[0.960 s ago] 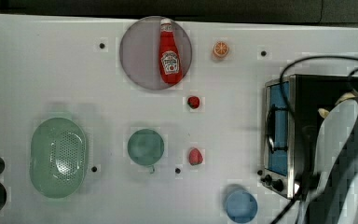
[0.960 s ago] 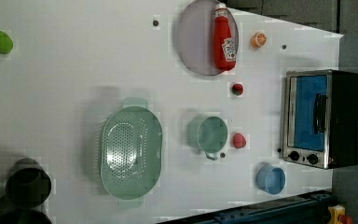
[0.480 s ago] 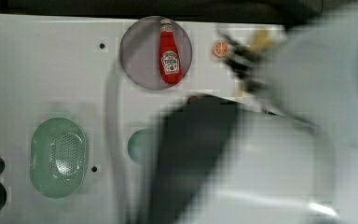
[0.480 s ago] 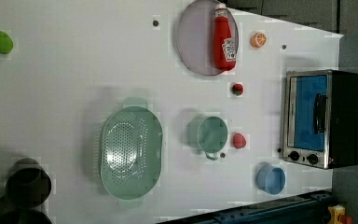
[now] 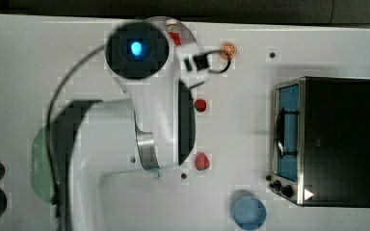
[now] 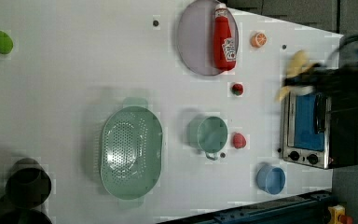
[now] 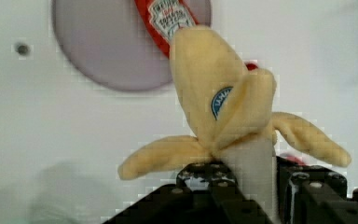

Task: Pick banana from oven and place on table.

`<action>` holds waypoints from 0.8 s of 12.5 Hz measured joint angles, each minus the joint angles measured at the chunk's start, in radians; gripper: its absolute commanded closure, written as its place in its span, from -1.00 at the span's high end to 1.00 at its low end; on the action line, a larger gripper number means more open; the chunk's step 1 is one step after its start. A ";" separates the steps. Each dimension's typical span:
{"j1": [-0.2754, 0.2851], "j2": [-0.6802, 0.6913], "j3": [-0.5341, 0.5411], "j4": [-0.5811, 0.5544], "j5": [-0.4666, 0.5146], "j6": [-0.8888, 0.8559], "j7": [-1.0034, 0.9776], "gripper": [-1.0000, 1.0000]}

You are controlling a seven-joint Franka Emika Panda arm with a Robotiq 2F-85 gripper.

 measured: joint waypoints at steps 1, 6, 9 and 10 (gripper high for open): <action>-0.004 0.024 0.003 -0.066 -0.003 0.041 0.014 -0.51; -0.039 0.061 -0.087 -0.389 0.013 0.264 0.060 -0.51; -0.080 0.063 -0.133 -0.473 0.007 0.410 0.069 -0.41; -0.100 0.065 -0.124 -0.480 -0.002 0.444 0.068 -0.21</action>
